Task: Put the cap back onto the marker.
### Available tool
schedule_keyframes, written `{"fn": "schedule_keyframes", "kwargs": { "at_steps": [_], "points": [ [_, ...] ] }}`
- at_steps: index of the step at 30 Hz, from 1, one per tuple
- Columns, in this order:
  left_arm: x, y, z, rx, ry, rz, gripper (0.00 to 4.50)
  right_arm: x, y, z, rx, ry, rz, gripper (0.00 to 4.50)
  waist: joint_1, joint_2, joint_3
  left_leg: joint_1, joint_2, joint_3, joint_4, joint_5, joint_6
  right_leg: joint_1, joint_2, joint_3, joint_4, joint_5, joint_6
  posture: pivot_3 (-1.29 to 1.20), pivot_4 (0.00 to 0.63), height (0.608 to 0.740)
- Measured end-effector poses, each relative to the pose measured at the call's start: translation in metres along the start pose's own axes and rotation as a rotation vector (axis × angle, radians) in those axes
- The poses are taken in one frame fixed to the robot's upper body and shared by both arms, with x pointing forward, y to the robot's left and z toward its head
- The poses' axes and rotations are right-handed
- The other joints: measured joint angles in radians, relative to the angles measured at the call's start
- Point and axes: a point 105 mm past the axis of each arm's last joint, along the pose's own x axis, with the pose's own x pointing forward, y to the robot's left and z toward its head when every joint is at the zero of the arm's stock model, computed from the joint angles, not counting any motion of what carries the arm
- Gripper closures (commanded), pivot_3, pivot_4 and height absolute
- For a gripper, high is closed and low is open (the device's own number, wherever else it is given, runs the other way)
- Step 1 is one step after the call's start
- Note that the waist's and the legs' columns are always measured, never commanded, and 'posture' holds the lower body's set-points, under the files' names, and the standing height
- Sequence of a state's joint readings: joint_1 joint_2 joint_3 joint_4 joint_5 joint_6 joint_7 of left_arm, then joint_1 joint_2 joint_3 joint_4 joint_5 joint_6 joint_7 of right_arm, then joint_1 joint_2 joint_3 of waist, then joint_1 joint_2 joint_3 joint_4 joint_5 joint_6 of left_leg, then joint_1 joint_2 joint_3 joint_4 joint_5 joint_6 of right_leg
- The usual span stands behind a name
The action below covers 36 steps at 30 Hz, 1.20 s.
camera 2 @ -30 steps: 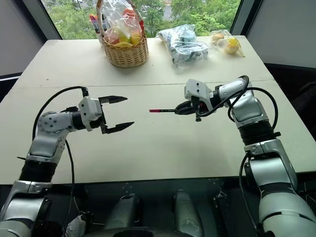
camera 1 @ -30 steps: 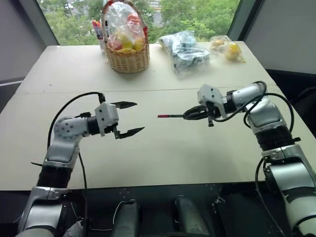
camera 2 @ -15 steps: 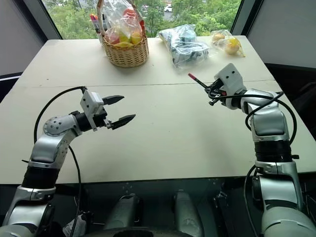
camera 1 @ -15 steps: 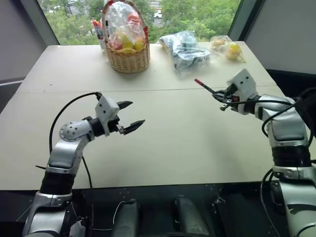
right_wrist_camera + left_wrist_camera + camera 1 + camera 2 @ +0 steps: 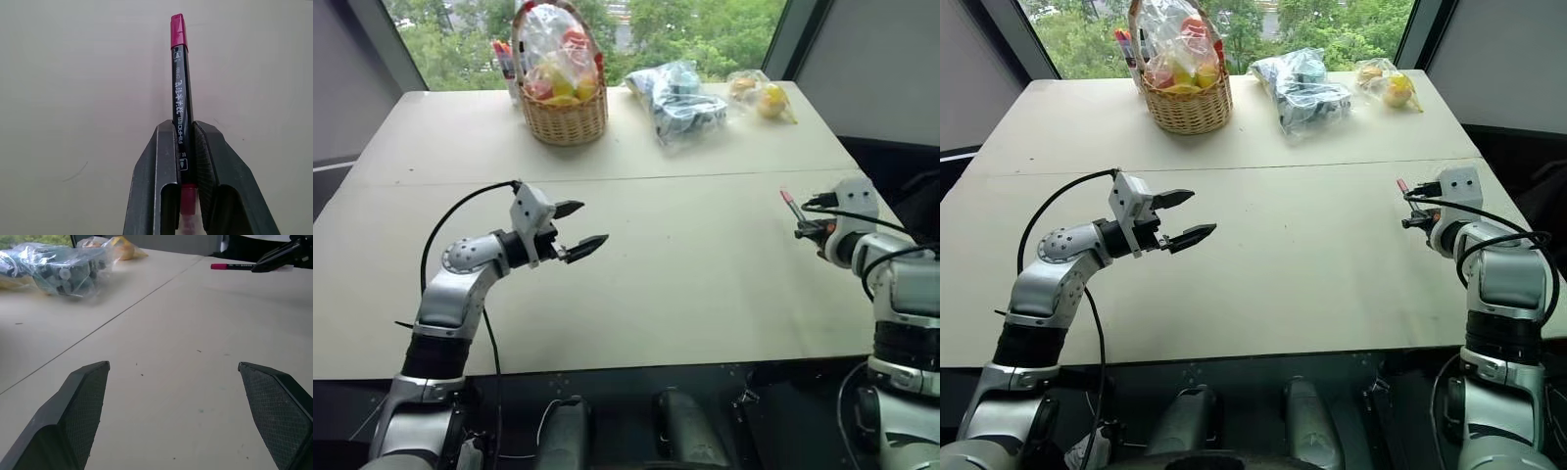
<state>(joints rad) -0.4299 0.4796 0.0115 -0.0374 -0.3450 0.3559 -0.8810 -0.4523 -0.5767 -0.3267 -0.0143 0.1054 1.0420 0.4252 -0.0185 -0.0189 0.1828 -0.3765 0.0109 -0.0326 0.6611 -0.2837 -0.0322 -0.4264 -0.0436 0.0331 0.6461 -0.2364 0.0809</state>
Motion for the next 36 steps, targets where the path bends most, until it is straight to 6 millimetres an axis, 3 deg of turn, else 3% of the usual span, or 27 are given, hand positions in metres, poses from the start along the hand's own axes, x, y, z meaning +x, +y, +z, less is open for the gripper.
{"fn": "schedule_keyframes", "kwargs": {
  "at_steps": [13, 22, 28, 33, 36],
  "points": [
    [0.0, -0.005, 0.006, -0.004, 0.0, -0.027, 0.1, 0.009, 0.004, -0.006, 0.033, -0.017, -0.013, 4.5, -0.001, 0.0, 0.0, 0.0, 0.0, 0.0, 0.0, 0.0, 0.0, 0.0, 0.0, 0.0, 0.0, 0.0, 0.0, 0.0, 0.15, 0.74],
    [-0.001, -0.011, 0.003, -0.023, 0.028, -0.083, 0.0, 0.009, 0.004, -0.008, 0.03, -0.013, -0.01, 0.05, -0.001, 0.0, 0.0, 0.0, 0.0, 0.0, 0.0, 0.0, 0.0, 0.0, 0.001, 0.001, -0.001, 0.0, 0.0, 0.0, 0.15, 0.74],
    [0.001, -0.015, 0.008, -0.01, 0.032, -0.145, 0.0, 0.0, 0.002, -0.002, -0.067, -0.01, 0.02, 0.05, 0.0, 0.001, 0.001, 0.0, 0.0, 0.0, 0.0, 0.0, 0.0, 0.0, 0.001, 0.001, -0.001, -0.001, 0.001, 0.0, 0.15, 0.74],
    [0.005, -0.013, 0.015, -0.003, 0.021, -0.189, 0.0, -0.034, 0.008, 0.031, -0.234, -0.073, 0.093, 0.05, 0.001, 0.002, 0.001, -0.001, 0.0, 0.0, 0.0, 0.0, 0.0, 0.0, 0.001, 0.001, -0.002, -0.002, 0.002, 0.0, 0.15, 0.74],
    [0.009, -0.015, 0.014, -0.009, 0.021, -0.214, 0.0, -0.056, 0.013, 0.034, -0.321, -0.057, 0.147, 0.05, 0.002, 0.001, 0.002, -0.002, 0.0, 0.0, 0.0, 0.0, 0.0, 0.0, 0.001, 0.001, -0.003, -0.002, 0.002, 0.0, 0.15, 0.74]
  ]
}}
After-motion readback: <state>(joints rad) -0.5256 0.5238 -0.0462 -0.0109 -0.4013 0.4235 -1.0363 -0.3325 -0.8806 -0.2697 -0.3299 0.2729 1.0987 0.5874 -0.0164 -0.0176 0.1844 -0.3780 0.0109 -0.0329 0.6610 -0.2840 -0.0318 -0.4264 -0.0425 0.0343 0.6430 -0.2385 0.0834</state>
